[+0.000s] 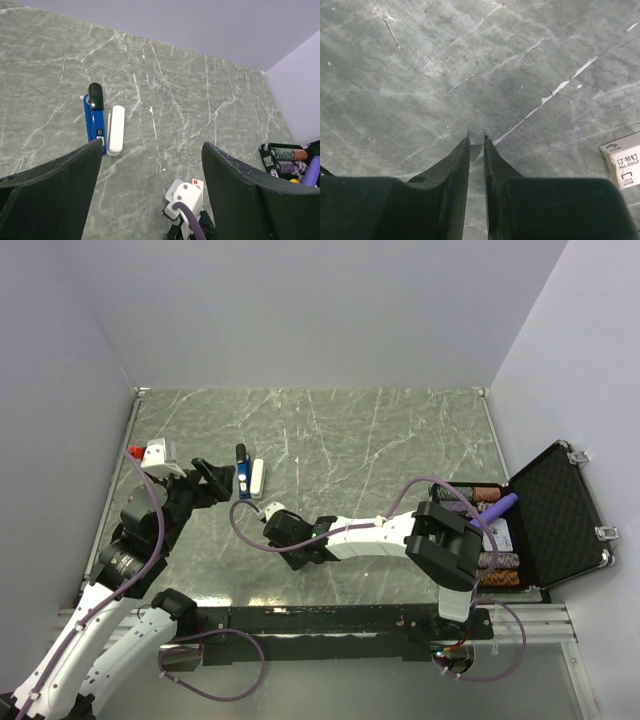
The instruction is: Unload the staples from the stapler
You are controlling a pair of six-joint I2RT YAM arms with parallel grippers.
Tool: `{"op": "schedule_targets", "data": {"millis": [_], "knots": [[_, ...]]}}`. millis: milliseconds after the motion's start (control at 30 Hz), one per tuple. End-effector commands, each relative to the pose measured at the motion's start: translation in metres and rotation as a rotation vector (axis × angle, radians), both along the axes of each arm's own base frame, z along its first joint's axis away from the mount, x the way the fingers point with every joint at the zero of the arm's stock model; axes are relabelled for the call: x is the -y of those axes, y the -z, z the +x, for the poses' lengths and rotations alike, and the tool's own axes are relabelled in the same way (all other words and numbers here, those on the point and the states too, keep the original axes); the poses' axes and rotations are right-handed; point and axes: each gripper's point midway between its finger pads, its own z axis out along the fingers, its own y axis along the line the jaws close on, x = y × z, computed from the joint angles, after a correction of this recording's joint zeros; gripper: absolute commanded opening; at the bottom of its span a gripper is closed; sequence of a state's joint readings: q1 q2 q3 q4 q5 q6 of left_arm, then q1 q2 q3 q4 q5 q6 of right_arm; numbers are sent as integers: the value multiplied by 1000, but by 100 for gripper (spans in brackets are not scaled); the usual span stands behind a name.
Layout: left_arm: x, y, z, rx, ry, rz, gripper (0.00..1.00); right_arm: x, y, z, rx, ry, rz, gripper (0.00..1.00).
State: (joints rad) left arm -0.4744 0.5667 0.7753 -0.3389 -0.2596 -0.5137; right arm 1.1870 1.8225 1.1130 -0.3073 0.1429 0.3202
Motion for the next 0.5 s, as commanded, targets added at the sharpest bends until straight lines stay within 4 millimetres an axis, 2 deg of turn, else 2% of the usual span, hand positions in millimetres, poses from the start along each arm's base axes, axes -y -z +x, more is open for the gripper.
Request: {"op": "schedule_targets", "data": {"millis": [0,233,467], "knots": [[2,-13,3,42,5,-30,85,0,-17,7,53,13,2,19],[1,-11,3,37,1,-29,85,13,-29,11,95,49,5,18],[1,-11,3,37,2,-29,85,38,-39,15,128,103,-4,17]]}}
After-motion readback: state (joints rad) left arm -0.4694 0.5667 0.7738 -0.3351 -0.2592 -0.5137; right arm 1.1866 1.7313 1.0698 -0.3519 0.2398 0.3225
